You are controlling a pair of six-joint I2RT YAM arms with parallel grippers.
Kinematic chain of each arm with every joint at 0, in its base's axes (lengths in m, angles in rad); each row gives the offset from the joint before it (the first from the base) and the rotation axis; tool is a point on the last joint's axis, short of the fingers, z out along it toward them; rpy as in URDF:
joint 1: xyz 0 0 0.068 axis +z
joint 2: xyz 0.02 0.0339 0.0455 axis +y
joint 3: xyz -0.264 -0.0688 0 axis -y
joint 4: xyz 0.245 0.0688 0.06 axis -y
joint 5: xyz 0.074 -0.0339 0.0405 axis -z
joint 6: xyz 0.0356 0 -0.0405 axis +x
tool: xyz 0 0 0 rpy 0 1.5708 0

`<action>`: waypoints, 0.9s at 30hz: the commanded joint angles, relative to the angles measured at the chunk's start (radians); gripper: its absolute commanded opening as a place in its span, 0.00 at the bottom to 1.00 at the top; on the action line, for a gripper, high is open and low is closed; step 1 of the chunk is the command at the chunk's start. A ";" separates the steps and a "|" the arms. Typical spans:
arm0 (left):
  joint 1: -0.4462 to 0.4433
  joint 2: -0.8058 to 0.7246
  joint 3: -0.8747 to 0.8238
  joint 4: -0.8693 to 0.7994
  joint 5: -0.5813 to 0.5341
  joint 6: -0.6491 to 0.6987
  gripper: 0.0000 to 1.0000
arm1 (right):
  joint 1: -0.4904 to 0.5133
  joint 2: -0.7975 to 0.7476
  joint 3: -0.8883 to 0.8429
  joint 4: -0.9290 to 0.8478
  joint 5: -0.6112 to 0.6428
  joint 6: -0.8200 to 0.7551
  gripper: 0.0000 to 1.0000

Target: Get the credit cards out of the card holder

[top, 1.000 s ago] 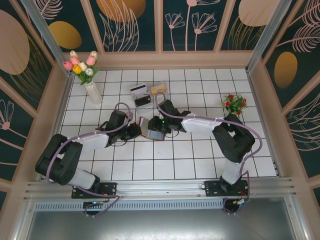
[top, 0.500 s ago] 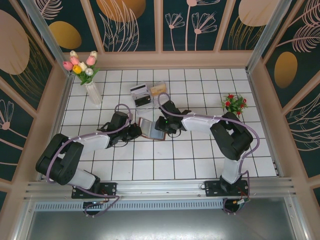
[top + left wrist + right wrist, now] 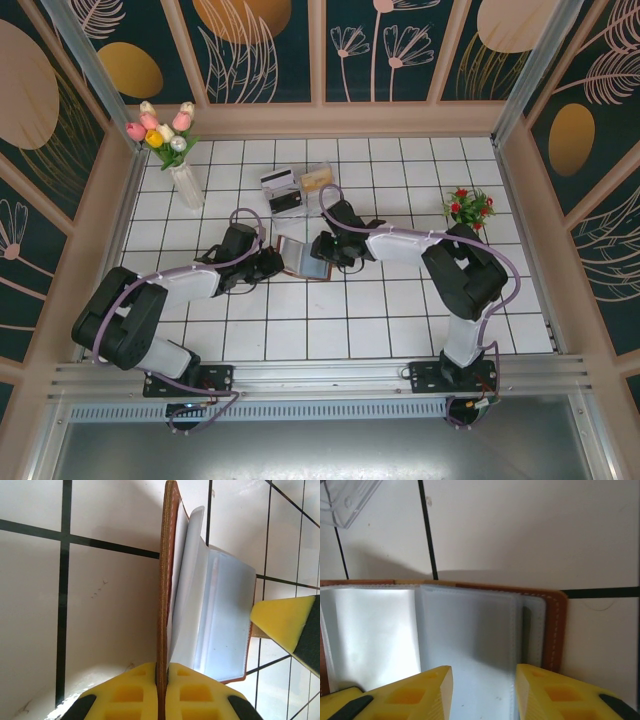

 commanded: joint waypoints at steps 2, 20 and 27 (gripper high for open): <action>-0.001 0.022 -0.007 -0.027 -0.027 -0.004 0.00 | -0.007 -0.026 -0.022 -0.034 0.034 -0.014 0.38; 0.000 0.044 0.004 -0.027 0.004 0.007 0.00 | -0.014 -0.005 -0.025 0.047 -0.103 -0.036 0.29; -0.001 0.053 0.007 -0.025 0.022 0.016 0.00 | -0.022 -0.045 -0.049 0.132 -0.182 -0.031 0.27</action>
